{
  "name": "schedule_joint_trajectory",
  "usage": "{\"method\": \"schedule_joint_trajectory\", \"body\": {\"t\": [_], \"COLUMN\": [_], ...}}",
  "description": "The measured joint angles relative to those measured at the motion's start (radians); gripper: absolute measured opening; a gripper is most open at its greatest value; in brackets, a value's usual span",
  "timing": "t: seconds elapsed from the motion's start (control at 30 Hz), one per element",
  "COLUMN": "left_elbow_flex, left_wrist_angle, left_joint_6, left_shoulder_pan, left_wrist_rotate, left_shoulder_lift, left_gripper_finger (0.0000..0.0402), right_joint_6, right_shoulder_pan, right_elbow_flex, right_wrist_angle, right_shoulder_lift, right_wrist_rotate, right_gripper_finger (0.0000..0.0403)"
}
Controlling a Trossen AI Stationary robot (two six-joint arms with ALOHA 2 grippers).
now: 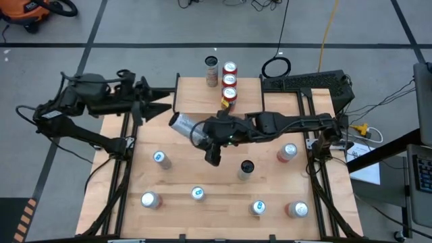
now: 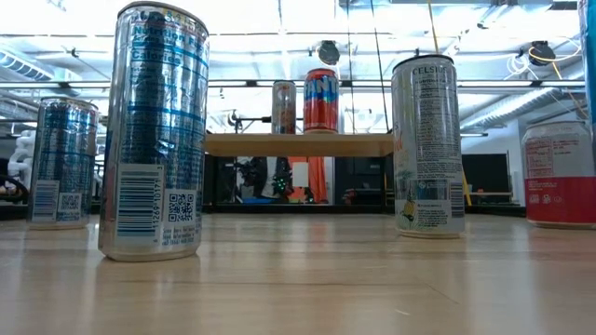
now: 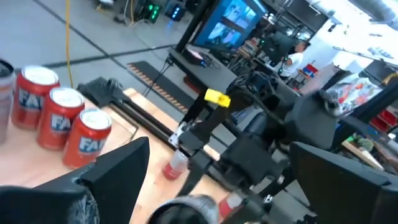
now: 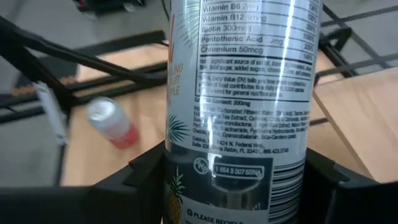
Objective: Place canned beverage on shelf
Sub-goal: Put the left white and yellow soda can aligned with the other white and yellow soda can on the shelf
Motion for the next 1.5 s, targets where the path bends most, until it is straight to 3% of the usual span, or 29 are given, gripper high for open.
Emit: {"method": "schedule_joint_trajectory", "body": {"t": [0.27,0.53,0.8,1.27,1.5], "left_elbow_flex": [0.0,0.0,0.0,0.0,0.0], "left_wrist_angle": [0.01,0.108,0.202,0.205,0.229], "left_joint_6": [0.144,0.274,0.308,0.349,0.348], "left_shoulder_pan": [0.0,0.0,0.0,0.006,0.046], "left_wrist_rotate": [0.0,0.011,0.05,0.052,0.114], "left_shoulder_lift": [-0.031,-0.027,-0.01,0.059,0.064], "left_gripper_finger": [0.039,0.039,0.039,0.039,0.039], "right_joint_6": [0.008,-0.007,-0.03,-0.053,-0.044], "right_shoulder_pan": [-0.031,-0.065,-0.09,-0.163,-0.162], "right_elbow_flex": [0.002,0.004,0.004,0.004,0.004], "right_wrist_angle": [0.095,0.114,0.115,0.134,0.133], "right_shoulder_lift": [-0.07,-0.154,-0.194,-0.189,-0.189], "right_wrist_rotate": [-0.126,-0.155,-0.207,-0.341,-0.37], "right_gripper_finger": [0.0228,0.0229,0.0229,0.0229,0.023]}}
